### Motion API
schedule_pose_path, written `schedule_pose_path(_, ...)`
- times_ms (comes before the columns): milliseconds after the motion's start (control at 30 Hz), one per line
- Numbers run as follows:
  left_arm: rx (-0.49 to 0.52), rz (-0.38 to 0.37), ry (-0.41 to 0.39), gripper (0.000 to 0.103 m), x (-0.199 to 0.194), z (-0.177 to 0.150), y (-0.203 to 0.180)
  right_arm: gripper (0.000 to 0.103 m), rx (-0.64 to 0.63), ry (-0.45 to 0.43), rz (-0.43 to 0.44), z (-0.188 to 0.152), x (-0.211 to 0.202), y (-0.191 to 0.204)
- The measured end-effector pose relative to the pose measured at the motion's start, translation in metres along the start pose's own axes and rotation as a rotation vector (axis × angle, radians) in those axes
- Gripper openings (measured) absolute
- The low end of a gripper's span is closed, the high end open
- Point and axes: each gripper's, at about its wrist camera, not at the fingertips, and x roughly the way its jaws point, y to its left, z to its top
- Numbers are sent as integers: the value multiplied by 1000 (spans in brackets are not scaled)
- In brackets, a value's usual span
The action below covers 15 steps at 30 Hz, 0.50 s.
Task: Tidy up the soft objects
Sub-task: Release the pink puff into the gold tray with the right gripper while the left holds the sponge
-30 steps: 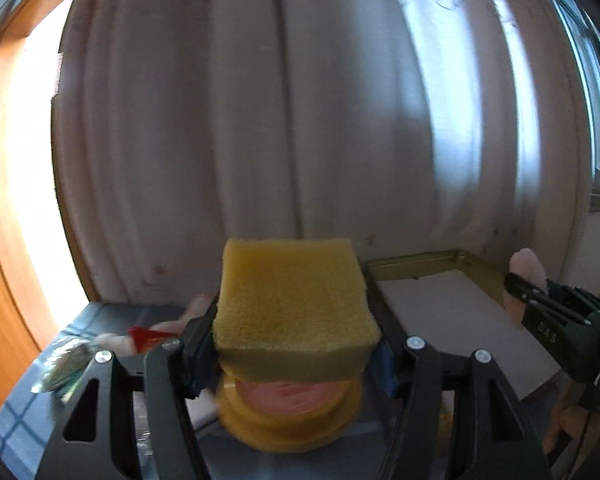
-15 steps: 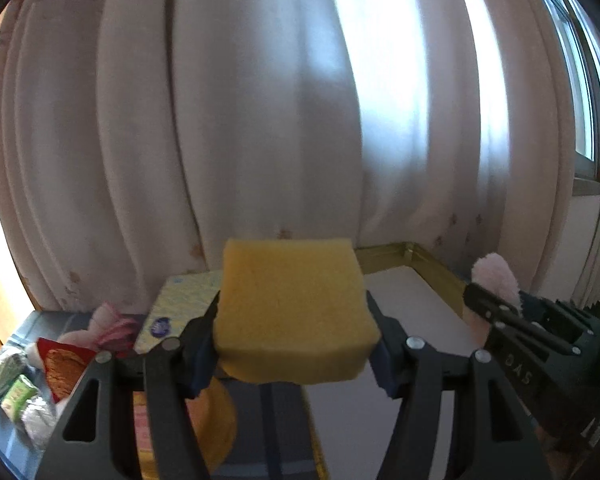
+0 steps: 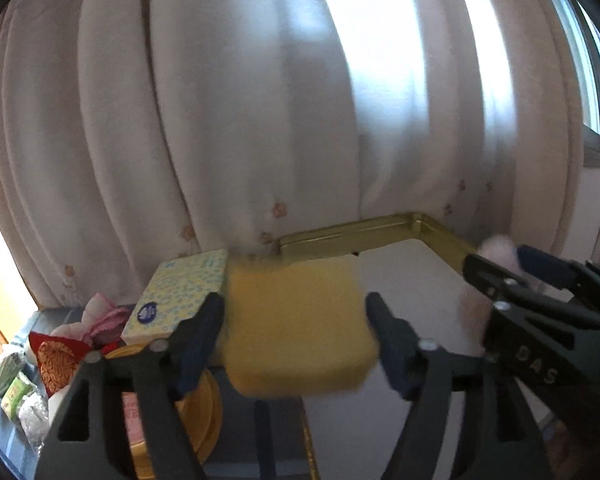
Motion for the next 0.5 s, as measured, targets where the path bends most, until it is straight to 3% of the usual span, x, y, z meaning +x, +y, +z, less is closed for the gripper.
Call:
schedule_pose_path(100,-54,27,10,103,2,0,12,66,22,-1,-6,-1,0,-5)
schedule_pose_path(400,-59,71,-42,103,-7,1,23,70,56,-99,83,-8,-18,-6)
schedule_pose_path(433,-53,75,-46,103,-8,1,23,73,72,-130,107,-10,-24,-8)
schedule_pose_path(500,-34,87,-57,103,-10,1,21,90,89,-190,110,-12,-34,-11)
